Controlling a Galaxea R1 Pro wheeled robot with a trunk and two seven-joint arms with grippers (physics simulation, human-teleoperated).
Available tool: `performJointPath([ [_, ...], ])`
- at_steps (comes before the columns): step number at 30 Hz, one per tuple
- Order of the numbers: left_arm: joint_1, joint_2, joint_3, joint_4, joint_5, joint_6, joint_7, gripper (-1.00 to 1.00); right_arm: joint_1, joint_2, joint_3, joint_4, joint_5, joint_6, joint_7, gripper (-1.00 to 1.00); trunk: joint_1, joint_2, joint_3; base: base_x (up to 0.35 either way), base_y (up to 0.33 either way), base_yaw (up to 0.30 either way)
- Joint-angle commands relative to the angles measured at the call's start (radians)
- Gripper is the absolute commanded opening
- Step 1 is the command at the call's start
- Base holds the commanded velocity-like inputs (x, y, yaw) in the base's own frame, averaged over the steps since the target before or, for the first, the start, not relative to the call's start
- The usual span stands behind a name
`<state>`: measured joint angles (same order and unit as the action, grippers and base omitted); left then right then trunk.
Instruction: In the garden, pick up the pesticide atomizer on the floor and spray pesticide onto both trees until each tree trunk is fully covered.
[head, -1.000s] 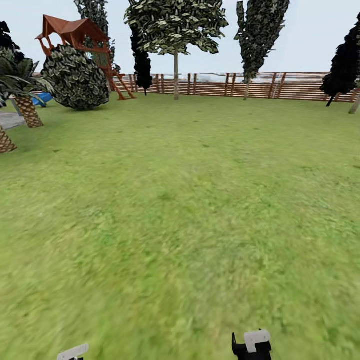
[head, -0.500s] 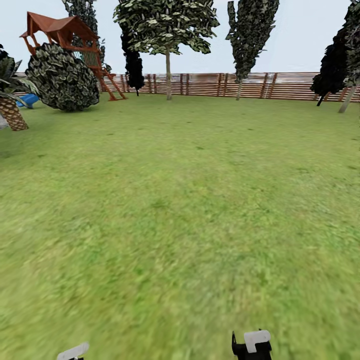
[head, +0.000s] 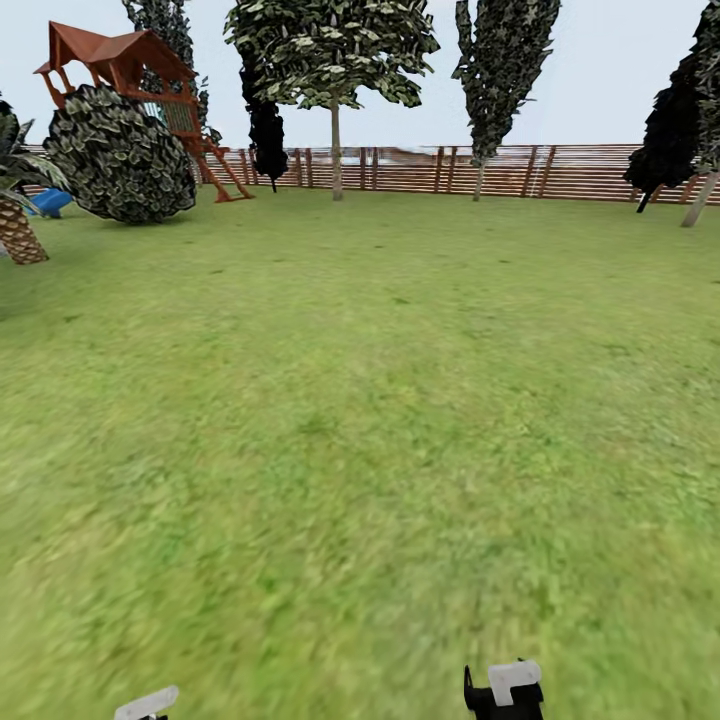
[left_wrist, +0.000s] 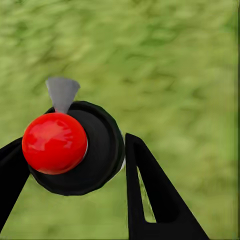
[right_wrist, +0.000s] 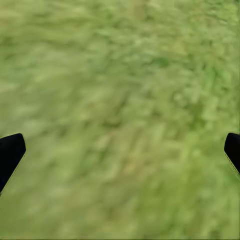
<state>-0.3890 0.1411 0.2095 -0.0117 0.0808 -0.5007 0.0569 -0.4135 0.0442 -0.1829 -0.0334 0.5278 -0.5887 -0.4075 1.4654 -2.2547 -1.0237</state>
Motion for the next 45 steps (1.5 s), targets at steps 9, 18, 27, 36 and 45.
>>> performJointPath([
  [9,-0.001,0.001,-0.004,0.001,0.008,-0.004,0.000,-1.00,-0.001,0.001,-0.007,0.001,0.011,-0.002,-0.005,1.00,0.000,0.000,-0.001,0.342,0.000,0.000],
  [18,-0.001,0.000,-0.004,0.001,0.008,-0.004,0.000,-1.00,-0.001,0.002,-0.007,0.001,0.011,-0.002,-0.005,1.00,0.000,0.000,-0.001,0.342,0.000,0.000],
  [27,-0.001,0.000,-0.004,0.001,0.008,-0.003,0.000,-1.00,-0.001,0.001,-0.007,0.001,0.011,-0.002,-0.005,1.00,0.000,0.000,-0.001,0.342,0.000,0.000],
  [36,-0.001,0.000,-0.004,0.001,0.008,-0.004,0.000,-1.00,0.000,0.001,-0.007,0.001,0.011,-0.002,-0.005,1.00,0.000,0.000,-0.001,0.342,0.000,0.000],
  [45,-0.001,0.001,-0.003,0.001,0.008,-0.006,0.000,-1.00,-0.001,0.001,-0.007,0.000,0.011,-0.002,-0.005,1.00,0.000,0.000,-0.001,0.342,0.000,0.000],
])
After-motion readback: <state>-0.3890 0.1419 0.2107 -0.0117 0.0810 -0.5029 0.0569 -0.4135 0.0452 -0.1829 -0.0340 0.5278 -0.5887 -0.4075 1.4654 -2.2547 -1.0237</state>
